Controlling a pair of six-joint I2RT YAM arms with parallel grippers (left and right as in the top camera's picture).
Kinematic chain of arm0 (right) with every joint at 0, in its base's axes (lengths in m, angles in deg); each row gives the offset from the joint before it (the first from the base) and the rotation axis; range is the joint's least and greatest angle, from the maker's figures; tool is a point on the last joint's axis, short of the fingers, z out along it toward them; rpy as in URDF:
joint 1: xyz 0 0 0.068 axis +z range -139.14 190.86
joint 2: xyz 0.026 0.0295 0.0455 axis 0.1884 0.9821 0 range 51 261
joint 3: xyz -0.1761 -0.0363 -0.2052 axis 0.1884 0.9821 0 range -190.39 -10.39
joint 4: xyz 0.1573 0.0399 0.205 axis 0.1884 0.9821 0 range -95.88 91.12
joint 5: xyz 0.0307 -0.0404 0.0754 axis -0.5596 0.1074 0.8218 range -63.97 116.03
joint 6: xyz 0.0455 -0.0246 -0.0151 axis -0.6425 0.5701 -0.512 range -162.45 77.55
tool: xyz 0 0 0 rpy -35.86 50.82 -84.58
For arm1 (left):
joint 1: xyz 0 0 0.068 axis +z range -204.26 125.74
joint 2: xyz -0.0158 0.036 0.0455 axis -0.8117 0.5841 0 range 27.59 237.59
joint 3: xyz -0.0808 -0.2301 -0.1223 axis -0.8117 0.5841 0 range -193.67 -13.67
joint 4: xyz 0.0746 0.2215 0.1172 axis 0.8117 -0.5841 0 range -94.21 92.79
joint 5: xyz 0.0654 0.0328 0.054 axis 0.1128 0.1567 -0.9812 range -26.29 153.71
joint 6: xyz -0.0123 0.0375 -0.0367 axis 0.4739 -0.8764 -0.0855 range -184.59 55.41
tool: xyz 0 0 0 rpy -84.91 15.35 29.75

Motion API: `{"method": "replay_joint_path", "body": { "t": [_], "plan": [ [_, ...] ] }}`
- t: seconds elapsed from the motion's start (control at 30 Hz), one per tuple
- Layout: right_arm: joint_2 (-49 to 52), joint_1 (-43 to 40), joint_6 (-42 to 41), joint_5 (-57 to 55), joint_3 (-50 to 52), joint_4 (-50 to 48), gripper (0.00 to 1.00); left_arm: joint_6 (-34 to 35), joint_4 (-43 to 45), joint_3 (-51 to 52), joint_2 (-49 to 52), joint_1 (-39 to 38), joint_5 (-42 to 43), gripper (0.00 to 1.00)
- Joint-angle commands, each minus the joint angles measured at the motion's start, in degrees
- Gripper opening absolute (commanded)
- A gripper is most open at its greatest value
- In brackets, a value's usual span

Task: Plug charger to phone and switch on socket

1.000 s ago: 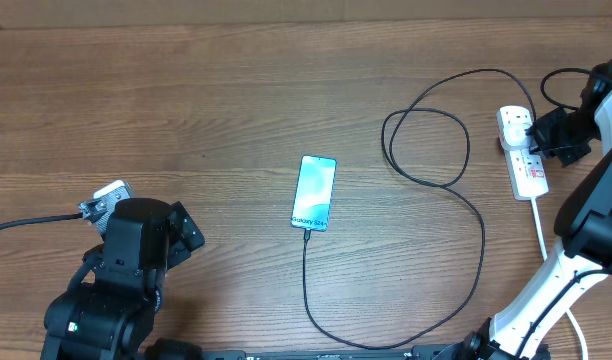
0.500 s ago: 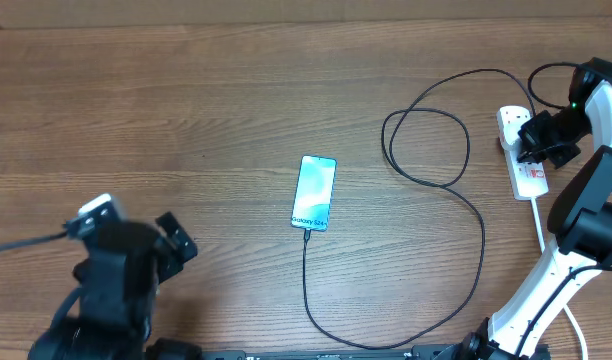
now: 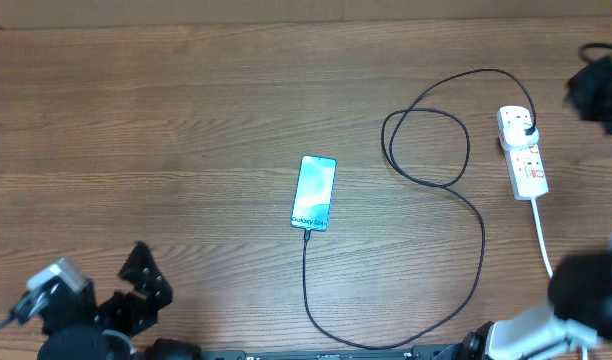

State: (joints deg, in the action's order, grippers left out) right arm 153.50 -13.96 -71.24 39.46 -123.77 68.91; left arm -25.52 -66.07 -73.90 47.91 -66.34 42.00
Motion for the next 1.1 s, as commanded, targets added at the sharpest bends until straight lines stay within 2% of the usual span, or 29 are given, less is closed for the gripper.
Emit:
{"method": "replay_joint_path", "body": {
  "t": [0.0, 0.23, 0.4, 0.57, 0.8, 1.07],
  "plan": [
    [-13.49, -0.22, -2.67, 11.41, -2.27, -5.99, 0.04, 0.79, -0.28, 0.20, -3.72, 3.87, -0.74, 1.00],
    [-31.85, -0.20, -16.57, 17.33, -2.27, -28.72, 0.04, 0.79, -0.35, 0.20, -9.51, 9.77, -0.74, 0.99],
    [-39.54, -0.22, -17.84, 17.79, -2.27, -39.65, 0.04, 0.79, -0.39, 0.20, -12.59, 10.40, -0.74, 0.99],
    [-44.50, 1.64, -13.51, 17.79, -2.25, -38.45, 0.04, 0.79, -0.42, 0.20, -15.74, 10.69, -0.74, 1.00],
    [-48.11, 10.12, -7.87, 17.05, -1.51, -28.70, 0.04, 0.79, -1.64, 0.20, -20.15, 11.50, -0.74, 1.00],
    [-58.10, 16.90, -6.88, 17.11, 7.23, -30.18, 0.04, 1.55, -13.09, 0.07, -20.09, 11.91, -0.90, 1.00]
  ]
}}
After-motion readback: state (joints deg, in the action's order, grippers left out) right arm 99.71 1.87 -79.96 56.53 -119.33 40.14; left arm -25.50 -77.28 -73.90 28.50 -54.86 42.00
